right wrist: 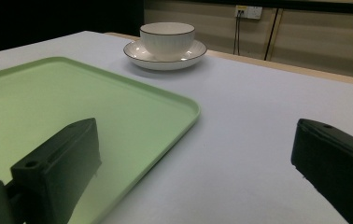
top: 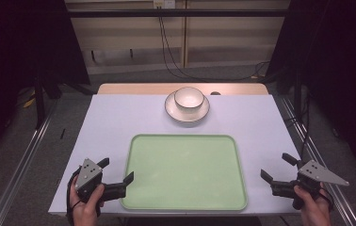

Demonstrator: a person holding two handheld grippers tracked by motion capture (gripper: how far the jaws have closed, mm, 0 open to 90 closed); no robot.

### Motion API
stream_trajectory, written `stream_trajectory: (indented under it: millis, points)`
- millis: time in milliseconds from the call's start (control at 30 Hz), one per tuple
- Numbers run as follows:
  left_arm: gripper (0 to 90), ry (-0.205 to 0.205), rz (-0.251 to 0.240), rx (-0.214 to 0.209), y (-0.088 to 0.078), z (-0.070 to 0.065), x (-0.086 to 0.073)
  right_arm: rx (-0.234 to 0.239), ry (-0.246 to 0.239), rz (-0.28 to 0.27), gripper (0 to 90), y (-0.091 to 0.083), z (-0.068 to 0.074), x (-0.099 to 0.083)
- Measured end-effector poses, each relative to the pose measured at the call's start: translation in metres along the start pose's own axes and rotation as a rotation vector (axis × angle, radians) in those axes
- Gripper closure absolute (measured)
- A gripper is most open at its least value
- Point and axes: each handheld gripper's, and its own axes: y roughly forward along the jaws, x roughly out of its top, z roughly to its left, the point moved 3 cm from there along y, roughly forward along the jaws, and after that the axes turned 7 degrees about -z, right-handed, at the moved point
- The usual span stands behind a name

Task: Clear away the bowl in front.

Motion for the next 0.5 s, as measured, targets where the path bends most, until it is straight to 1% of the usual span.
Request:
stream_trajectory:
  millis: [67,100,167,200,267,300,333,367,400,433,467,500]
  points:
    - [2.5,0.001,-0.001,0.001,0.0,0.0,0.0,0.014,0.003,-0.015,0.7,0.0,0.002,0.001]
    - [2.5,0.001,0.002,0.006,0.001,0.0,0.0,0.023,-0.004,-0.014,0.7,0.0,0.004,0.001]
    - [2.6,0.003,0.003,0.0,0.001,-0.001,0.0,0.022,-0.015,-0.018,0.7,0.0,0.005,0.001]
    - [2.5,0.007,0.002,-0.005,0.001,-0.002,0.0,0.022,-0.01,-0.02,0.7,0.0,0.006,0.001]
    - [2.6,0.016,0.003,0.0,0.001,-0.003,0.001,0.025,-0.006,-0.018,0.7,0.0,0.005,0.0]
    - [2.5,0.018,0.002,-0.01,0.002,-0.004,0.001,0.019,-0.004,-0.017,0.6,0.0,0.005,0.0]
    - [2.5,0.02,0.002,0.002,0.002,-0.005,0.001,0.017,-0.001,-0.017,0.6,0.001,0.005,0.0]
    - [2.4,0.017,0.006,-0.005,0.004,-0.007,0.0,0.019,0.001,-0.014,0.6,0.001,0.005,-0.001]
    - [2.6,0.022,0.021,-0.01,0.006,-0.009,-0.001,0.018,-0.006,-0.015,0.6,0.001,0.005,-0.001]
    - [3.1,0.035,0.027,-0.006,0.007,-0.01,-0.001,0.023,-0.002,-0.012,0.6,0.002,0.006,-0.001]
    - [3.4,0.037,0.018,-0.009,0.008,-0.012,0.001,0.024,-0.012,-0.013,0.7,0.003,0.007,-0.001]
    - [3.2,0.037,0.014,-0.008,0.009,-0.013,0.001,0.025,-0.012,-0.011,0.7,0.003,0.007,-0.001]
